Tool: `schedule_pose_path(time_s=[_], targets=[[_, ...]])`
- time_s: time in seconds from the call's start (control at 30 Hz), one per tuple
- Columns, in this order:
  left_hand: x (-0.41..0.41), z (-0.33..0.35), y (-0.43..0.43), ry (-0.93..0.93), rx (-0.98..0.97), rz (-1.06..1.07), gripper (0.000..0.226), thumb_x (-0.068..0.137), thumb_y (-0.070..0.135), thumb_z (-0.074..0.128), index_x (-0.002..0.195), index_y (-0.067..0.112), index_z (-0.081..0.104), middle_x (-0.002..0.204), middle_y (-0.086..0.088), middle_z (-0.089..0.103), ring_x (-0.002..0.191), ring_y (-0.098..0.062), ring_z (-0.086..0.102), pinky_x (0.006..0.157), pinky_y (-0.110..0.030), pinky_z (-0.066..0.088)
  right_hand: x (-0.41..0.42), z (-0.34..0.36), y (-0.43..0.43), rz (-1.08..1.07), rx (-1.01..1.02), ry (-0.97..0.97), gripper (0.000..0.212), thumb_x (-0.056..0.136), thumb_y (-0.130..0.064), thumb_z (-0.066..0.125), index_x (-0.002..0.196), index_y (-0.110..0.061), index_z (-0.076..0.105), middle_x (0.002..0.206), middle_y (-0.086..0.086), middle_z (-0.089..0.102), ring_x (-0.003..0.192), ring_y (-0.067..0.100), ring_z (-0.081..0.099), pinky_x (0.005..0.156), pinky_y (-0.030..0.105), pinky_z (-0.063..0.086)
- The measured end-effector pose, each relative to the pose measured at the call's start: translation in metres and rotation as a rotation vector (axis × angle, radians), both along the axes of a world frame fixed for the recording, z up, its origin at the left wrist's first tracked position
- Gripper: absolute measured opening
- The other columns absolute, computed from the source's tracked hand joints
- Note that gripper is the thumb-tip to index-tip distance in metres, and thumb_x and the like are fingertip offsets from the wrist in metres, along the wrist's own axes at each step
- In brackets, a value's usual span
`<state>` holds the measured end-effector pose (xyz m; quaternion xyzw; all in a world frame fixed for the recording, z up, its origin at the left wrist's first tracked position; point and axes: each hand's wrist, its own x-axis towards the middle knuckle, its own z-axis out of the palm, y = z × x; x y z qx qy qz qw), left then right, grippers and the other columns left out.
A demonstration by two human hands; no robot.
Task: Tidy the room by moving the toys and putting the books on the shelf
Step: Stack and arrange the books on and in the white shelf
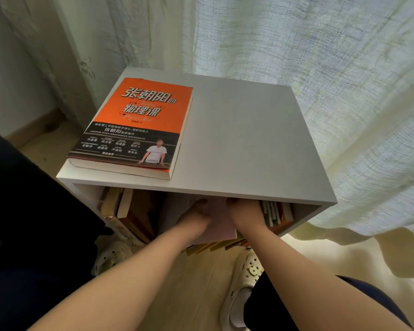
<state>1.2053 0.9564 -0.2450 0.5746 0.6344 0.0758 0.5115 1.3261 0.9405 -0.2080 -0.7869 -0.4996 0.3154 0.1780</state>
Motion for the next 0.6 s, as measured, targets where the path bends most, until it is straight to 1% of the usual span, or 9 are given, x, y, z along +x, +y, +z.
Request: schedule_pose_path(time_s=[0.03, 0.07, 0.13, 0.3, 0.4, 0.43, 0.5, 0.53, 0.6], targets=[[0.001, 0.002, 0.001, -0.047, -0.016, 0.03, 0.055, 0.096, 0.019, 0.045, 0.146, 0.024, 0.024, 0.148, 0.0, 0.036, 0.129, -0.023, 0.041, 0.102, -0.03, 0.038, 0.006, -0.002, -0.001, -0.008, 0.004, -0.045, 0.037, 0.098, -0.016, 0.034, 0.062, -0.024, 0.032, 0.067, -0.004, 0.041, 0.068, 0.012, 0.045, 0.063, 0.02, 0.034], [0.002, 0.005, 0.0, -0.088, -0.045, 0.05, 0.058, 0.096, 0.023, 0.046, 0.148, 0.025, 0.022, 0.149, 0.001, 0.033, 0.132, -0.024, 0.038, 0.102, -0.031, 0.036, 0.014, -0.005, -0.002, -0.035, 0.007, -0.108, 0.033, 0.096, -0.016, 0.038, 0.063, -0.022, 0.037, 0.063, -0.005, 0.039, 0.064, 0.012, 0.044, 0.06, 0.021, 0.035], [0.002, 0.007, -0.002, -0.119, -0.098, 0.069, 0.06, 0.096, 0.03, 0.047, 0.149, 0.028, 0.018, 0.15, 0.0, 0.031, 0.134, -0.024, 0.034, 0.101, -0.032, 0.034, 0.024, -0.003, -0.003, -0.064, 0.012, -0.209, 0.025, 0.095, -0.018, 0.041, 0.07, -0.018, 0.046, 0.063, -0.005, 0.042, 0.062, 0.014, 0.046, 0.057, 0.022, 0.036], [0.006, -0.004, -0.004, -0.12, -0.2, 0.128, 0.059, 0.095, 0.038, 0.046, 0.148, 0.024, 0.022, 0.149, -0.002, 0.034, 0.131, -0.022, 0.037, 0.103, -0.029, 0.032, 0.02, 0.0, -0.004, 0.057, -0.048, -0.244, 0.037, 0.095, -0.02, 0.038, 0.058, -0.022, 0.036, 0.06, -0.004, 0.04, 0.06, 0.015, 0.044, 0.051, 0.021, 0.03], [0.006, -0.012, -0.004, -0.12, -0.215, 0.213, 0.064, 0.095, 0.044, 0.044, 0.149, 0.023, 0.017, 0.15, -0.002, 0.033, 0.133, -0.023, 0.036, 0.105, -0.031, 0.031, 0.025, 0.005, -0.007, 0.003, -0.021, -0.241, 0.032, 0.093, -0.02, 0.042, 0.061, -0.022, 0.04, 0.067, -0.002, 0.049, 0.07, 0.018, 0.052, 0.066, 0.025, 0.04], [0.006, -0.015, -0.004, -0.112, -0.218, 0.235, 0.065, 0.095, 0.046, 0.043, 0.15, 0.023, 0.016, 0.15, -0.002, 0.032, 0.134, -0.023, 0.035, 0.106, -0.031, 0.03, 0.031, 0.008, -0.009, -0.027, 0.017, -0.305, 0.027, 0.093, -0.022, 0.043, 0.067, -0.021, 0.048, 0.076, 0.001, 0.057, 0.078, 0.02, 0.056, 0.073, 0.028, 0.042], [0.004, -0.023, -0.001, -0.106, -0.238, 0.269, 0.066, 0.095, 0.047, 0.041, 0.15, 0.025, 0.014, 0.152, -0.001, 0.029, 0.136, -0.023, 0.033, 0.109, -0.032, 0.028, 0.039, 0.013, -0.012, -0.052, 0.023, -0.374, 0.02, 0.094, -0.023, 0.044, 0.09, -0.016, 0.062, 0.1, 0.007, 0.064, 0.101, 0.024, 0.059, 0.089, 0.032, 0.042], [0.003, -0.025, 0.001, -0.102, -0.249, 0.286, 0.066, 0.095, 0.048, 0.041, 0.15, 0.026, 0.012, 0.153, -0.001, 0.027, 0.137, -0.024, 0.032, 0.109, -0.033, 0.028, 0.04, 0.014, -0.012, -0.048, -0.008, -0.356, 0.022, 0.094, -0.021, 0.044, 0.095, -0.012, 0.063, 0.103, 0.009, 0.065, 0.104, 0.025, 0.06, 0.091, 0.032, 0.043], [0.003, -0.028, 0.004, -0.131, -0.261, 0.298, 0.066, 0.094, 0.049, 0.042, 0.15, 0.027, 0.012, 0.152, -0.001, 0.028, 0.136, -0.025, 0.033, 0.109, -0.035, 0.03, 0.039, 0.013, -0.01, -0.027, -0.043, -0.316, 0.016, 0.093, -0.018, 0.045, 0.089, -0.013, 0.059, 0.101, 0.009, 0.066, 0.099, 0.024, 0.061, 0.083, 0.028, 0.045]])
